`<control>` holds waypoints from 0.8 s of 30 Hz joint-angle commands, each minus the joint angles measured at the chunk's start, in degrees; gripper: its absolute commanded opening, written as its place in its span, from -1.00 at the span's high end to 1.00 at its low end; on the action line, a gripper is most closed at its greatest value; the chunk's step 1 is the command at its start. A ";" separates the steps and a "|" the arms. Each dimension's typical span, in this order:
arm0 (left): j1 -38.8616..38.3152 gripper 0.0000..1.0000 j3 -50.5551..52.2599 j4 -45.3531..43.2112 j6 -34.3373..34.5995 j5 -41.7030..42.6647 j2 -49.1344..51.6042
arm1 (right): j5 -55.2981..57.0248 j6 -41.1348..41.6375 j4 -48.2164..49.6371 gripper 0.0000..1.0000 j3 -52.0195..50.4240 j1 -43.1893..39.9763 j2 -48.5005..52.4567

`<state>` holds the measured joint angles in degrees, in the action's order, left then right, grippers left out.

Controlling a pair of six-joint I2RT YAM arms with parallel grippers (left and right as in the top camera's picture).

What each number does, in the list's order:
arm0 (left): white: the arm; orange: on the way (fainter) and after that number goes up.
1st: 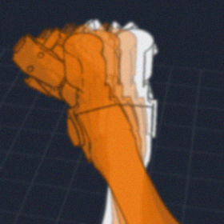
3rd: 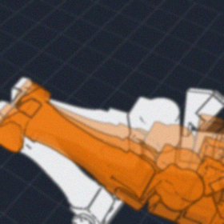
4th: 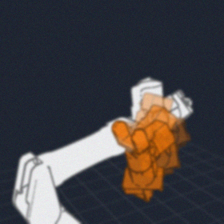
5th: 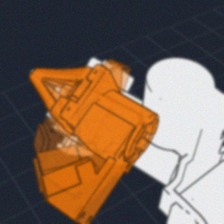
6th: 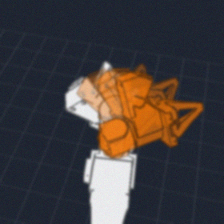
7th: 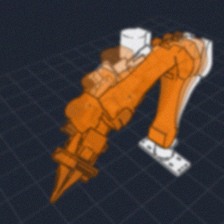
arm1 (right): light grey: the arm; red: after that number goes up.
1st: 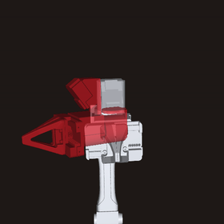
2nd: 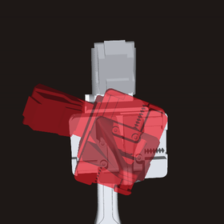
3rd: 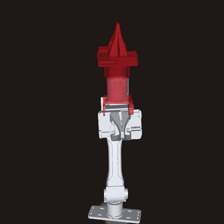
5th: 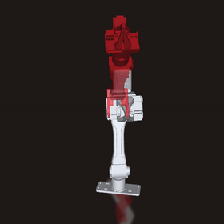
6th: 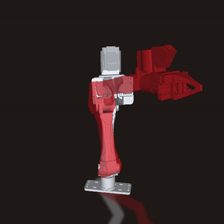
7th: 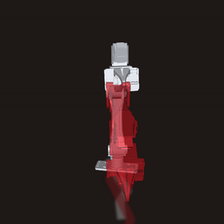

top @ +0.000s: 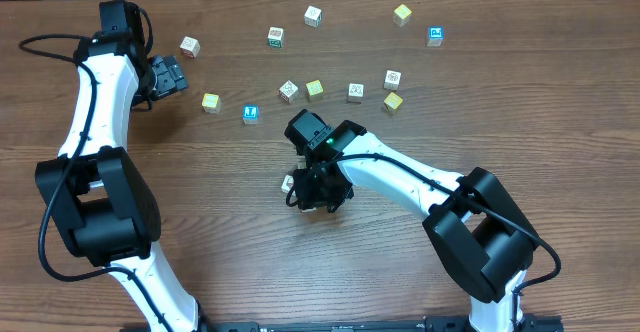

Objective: Form a circle

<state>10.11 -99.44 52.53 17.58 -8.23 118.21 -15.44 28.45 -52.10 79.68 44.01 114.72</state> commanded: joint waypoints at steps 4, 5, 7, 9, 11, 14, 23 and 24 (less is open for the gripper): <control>-0.39 -0.99 0.35 -0.09 -0.46 -0.31 -0.57 | 0.33 0.22 -0.09 0.35 0.92 0.31 0.44; -0.39 -0.99 0.35 -0.09 -0.46 -0.31 -0.57 | 0.33 0.22 -0.11 0.36 0.92 0.31 0.44; -0.39 -0.99 0.35 -0.09 -0.46 -0.31 -0.57 | 0.33 0.22 -0.17 0.37 0.92 0.31 0.44; -0.39 -0.99 0.35 -0.09 -0.46 -0.31 -0.57 | 0.33 0.22 -0.17 0.37 0.92 0.31 0.44; -0.39 -0.99 0.35 -0.09 -0.46 -0.31 -0.57 | 0.33 0.20 -0.04 0.37 0.92 0.31 0.44; -0.39 -0.99 0.35 -0.09 -0.46 -0.31 -0.57 | 0.33 0.17 0.04 0.38 0.92 0.31 0.44; -0.42 -0.99 0.35 -0.09 -0.46 -0.31 -0.57 | -0.79 -1.64 0.28 0.38 0.94 0.28 0.44; -0.39 -0.99 0.35 -0.09 -0.46 -0.31 -0.57 | -1.09 -2.03 0.42 0.38 0.96 0.28 0.44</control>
<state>10.11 -99.46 52.53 17.58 -8.23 118.21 -15.62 28.25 -52.16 79.68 44.03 114.72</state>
